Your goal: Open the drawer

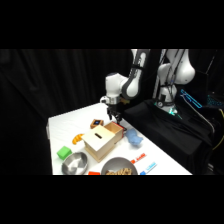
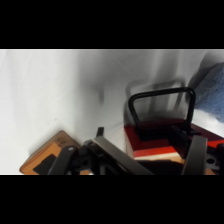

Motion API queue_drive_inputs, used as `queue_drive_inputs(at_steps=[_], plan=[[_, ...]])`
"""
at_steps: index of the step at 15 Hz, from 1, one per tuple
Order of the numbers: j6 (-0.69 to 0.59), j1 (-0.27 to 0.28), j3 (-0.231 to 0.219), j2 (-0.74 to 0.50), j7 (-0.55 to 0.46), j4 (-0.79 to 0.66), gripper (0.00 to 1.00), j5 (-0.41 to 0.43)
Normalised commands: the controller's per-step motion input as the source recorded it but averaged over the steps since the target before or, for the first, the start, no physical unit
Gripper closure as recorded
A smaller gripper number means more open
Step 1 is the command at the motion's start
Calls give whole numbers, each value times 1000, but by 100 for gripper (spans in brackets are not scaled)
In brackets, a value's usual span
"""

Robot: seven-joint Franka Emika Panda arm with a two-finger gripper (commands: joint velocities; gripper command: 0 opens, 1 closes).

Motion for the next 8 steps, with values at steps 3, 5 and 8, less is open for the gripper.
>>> queue_drive_inputs(at_steps=[3,5,8], plan=[[-475,239,-195,-208,441,207,0,-402],[-496,204,-150,-244,358,173,0,-338],[-542,189,-123,-300,344,132,0,-344]])
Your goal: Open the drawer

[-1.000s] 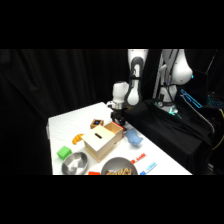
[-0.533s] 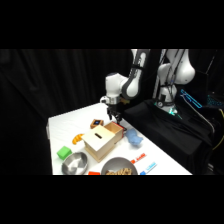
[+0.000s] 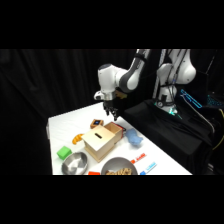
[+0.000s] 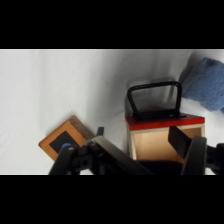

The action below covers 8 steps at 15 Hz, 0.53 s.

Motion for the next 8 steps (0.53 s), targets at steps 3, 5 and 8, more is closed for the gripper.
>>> queue_drive_inputs(at_steps=[3,5,8], plan=[[-546,135,-77,-380,201,78,0,-207],[-517,99,-58,-326,74,123,0,-73],[-459,83,-61,-222,8,179,0,8]])
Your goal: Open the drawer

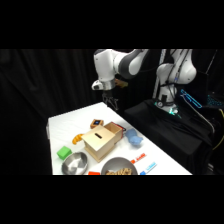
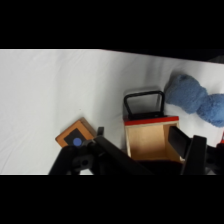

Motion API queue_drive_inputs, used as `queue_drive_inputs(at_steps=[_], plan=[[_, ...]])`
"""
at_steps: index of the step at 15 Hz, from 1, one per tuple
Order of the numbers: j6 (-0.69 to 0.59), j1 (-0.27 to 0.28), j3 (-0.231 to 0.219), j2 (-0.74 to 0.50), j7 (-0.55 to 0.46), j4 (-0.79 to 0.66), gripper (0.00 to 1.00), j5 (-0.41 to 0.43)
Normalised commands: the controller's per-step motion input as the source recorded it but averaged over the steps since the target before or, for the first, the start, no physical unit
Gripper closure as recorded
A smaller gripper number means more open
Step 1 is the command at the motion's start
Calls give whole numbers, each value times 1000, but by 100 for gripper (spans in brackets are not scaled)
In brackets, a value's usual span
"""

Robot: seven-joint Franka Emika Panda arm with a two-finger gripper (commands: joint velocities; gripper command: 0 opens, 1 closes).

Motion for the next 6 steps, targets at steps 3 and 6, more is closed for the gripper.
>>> queue_drive_inputs(at_steps=[3,6], plan=[[-393,84,-66,-114,-40,228,0,90],[-319,88,-70,-82,-95,224,0,199]])
